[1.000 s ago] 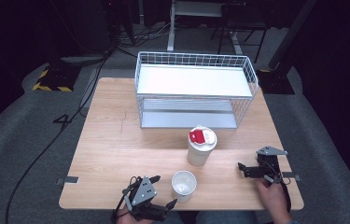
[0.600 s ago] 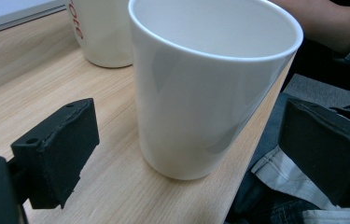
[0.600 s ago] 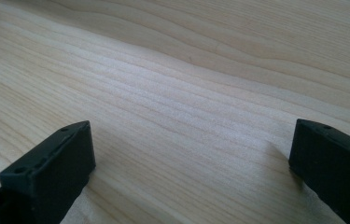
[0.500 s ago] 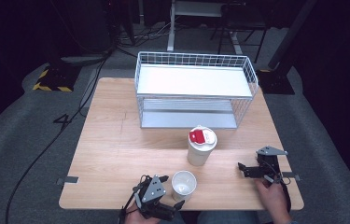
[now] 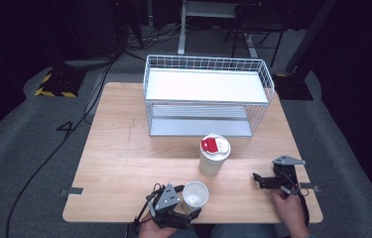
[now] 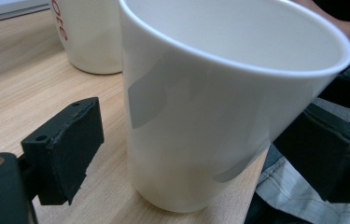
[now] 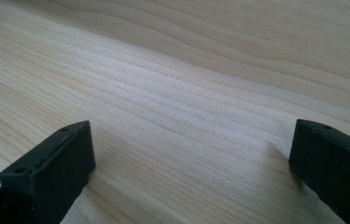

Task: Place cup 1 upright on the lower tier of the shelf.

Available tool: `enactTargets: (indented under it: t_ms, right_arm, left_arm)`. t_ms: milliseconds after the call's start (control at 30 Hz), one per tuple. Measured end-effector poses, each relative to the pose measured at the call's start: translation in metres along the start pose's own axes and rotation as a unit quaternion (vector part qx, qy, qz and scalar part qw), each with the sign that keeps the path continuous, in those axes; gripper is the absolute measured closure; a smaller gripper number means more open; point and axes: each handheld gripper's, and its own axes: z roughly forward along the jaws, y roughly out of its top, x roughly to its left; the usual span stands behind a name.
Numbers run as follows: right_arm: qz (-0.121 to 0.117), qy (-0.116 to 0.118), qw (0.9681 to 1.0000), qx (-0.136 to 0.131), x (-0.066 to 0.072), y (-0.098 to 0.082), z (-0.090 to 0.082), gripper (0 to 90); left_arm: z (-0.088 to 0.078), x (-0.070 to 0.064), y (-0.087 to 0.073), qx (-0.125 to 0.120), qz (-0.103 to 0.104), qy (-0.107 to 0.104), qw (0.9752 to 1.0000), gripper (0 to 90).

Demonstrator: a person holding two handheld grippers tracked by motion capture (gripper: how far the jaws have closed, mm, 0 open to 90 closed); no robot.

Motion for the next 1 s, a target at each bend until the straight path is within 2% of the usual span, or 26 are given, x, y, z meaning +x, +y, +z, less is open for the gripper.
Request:
enactTargets:
  t_ms: [233, 333, 567, 1000]
  right_arm:
    - [0.0, 0.0, 1.0, 0.0, 0.0, 0.0, 0.0, 0.5]
    - [0.0, 0.0, 1.0, 0.0, 0.0, 0.0, 0.0, 0.5]
    - [0.0, 0.0, 1.0, 0.0, 0.0, 0.0, 0.0, 0.5]
    - [0.0, 0.0, 1.0, 0.0, 0.0, 0.0, 0.0, 0.5]
  left_arm:
    - [0.007, -0.001, 0.0, 0.011, 0.004, 0.001, 0.9999, 11.7]
    - [0.011, -0.001, 0.001, 0.014, 0.012, 0.0, 0.9998, 13.9]
    - [0.012, -0.003, 0.0, 0.021, 0.023, 0.004, 0.9995, 19.8]
    - [0.011, -0.006, 0.0, 0.021, 0.037, 0.013, 0.999, 21.7]
